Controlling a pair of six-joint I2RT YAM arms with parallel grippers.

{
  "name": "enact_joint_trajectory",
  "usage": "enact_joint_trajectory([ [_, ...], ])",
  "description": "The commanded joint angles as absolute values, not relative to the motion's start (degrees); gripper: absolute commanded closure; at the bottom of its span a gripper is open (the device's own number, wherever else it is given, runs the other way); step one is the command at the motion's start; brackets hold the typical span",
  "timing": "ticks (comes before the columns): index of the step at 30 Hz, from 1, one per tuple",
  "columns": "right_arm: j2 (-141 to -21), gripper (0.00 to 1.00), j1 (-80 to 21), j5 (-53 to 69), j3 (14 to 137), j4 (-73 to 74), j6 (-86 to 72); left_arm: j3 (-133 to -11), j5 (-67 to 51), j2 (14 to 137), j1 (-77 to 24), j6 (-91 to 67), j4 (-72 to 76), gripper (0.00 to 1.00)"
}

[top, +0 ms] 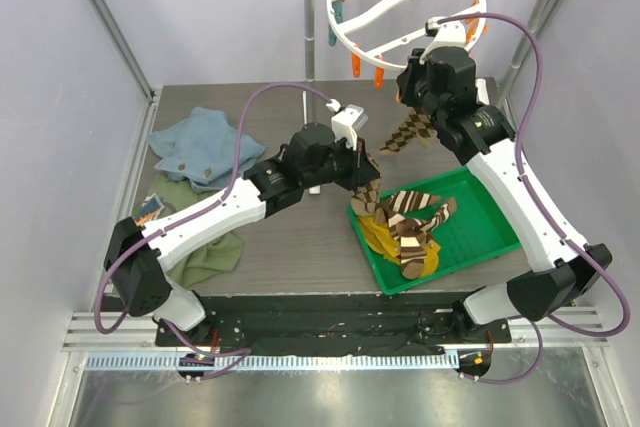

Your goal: Remove the socks clipped to the hanger

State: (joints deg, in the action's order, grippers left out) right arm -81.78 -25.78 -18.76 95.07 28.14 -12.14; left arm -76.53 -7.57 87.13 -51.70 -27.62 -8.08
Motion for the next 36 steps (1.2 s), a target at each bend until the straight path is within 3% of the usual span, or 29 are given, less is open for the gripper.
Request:
enact_joint_trajectory([
  [1, -79.11, 0.87, -26.01, -18.81, 96.51, 25.4, -14.05, -75.59, -8.44, 85.17, -53.25, -29.44, -3.87, 1.0],
  [3, -77.53, 0.71, -26.02, -18.46, 95.54, 25.49, -15.11, -75.24, -8.35, 85.34, -54.31, -30.23, -3.43, 1.0],
  [5, -76.21, 0.63, -26.02, -17.93, 94.49, 25.4, -16.78, -74.89, -8.26, 85.69, -56.24, -31.19, -2.55, 1.0],
  [6, -74.9, 0.52, -25.93, -17.58, 93.26, 25.31, -17.4, -74.8, -8.26, 86.04, -56.86, -31.64, -2.11, 1.0],
  [9, -72.43, 0.37, -26.02, -15.56, 90.37, 25.49, -19.33, -74.79, -7.56, 87.71, -59.93, -32.52, -0.62, 1.0],
  [17, -56.35, 0.12, -26.02, -17.22, 80.43, 27.24, -22.15, -78.75, -5.01, 97.36, -66.09, -33.13, 1.3, 1.0],
  [20, -51.7, 0.1, -26.02, -18.71, 78.05, 28.65, -22.24, -78.14, -5.18, 101.67, -66.53, -34.62, 3.16, 0.99],
  [23, -48.44, 0.09, -26.1, -19.86, 76.03, 29.44, -21.89, -76.91, -5.36, 104.84, -66.53, -36.47, 6.06, 0.89],
  [26, -47.2, 0.1, -26.02, -21.88, 73.66, 29.62, -21.53, -76.55, -5.19, 107.84, -66.53, -37.79, 6.33, 0.71],
  [27, -46.94, 0.1, -26.02, -22.15, 73.22, 29.79, -21.62, -76.38, -5.01, 108.36, -66.53, -38.05, 6.24, 0.6],
  [30, -46.85, 0.11, -26.02, -22.5, 73.21, 30.14, -22.06, -76.29, -4.57, 108.11, -66.53, -38.41, 5.28, 0.45],
  [36, -46.93, 0.11, -26.02, -23.55, 72.69, 30.06, -23.03, -77.69, -0.53, 103.72, -66.53, -35.17, 0.36, 0.25],
])
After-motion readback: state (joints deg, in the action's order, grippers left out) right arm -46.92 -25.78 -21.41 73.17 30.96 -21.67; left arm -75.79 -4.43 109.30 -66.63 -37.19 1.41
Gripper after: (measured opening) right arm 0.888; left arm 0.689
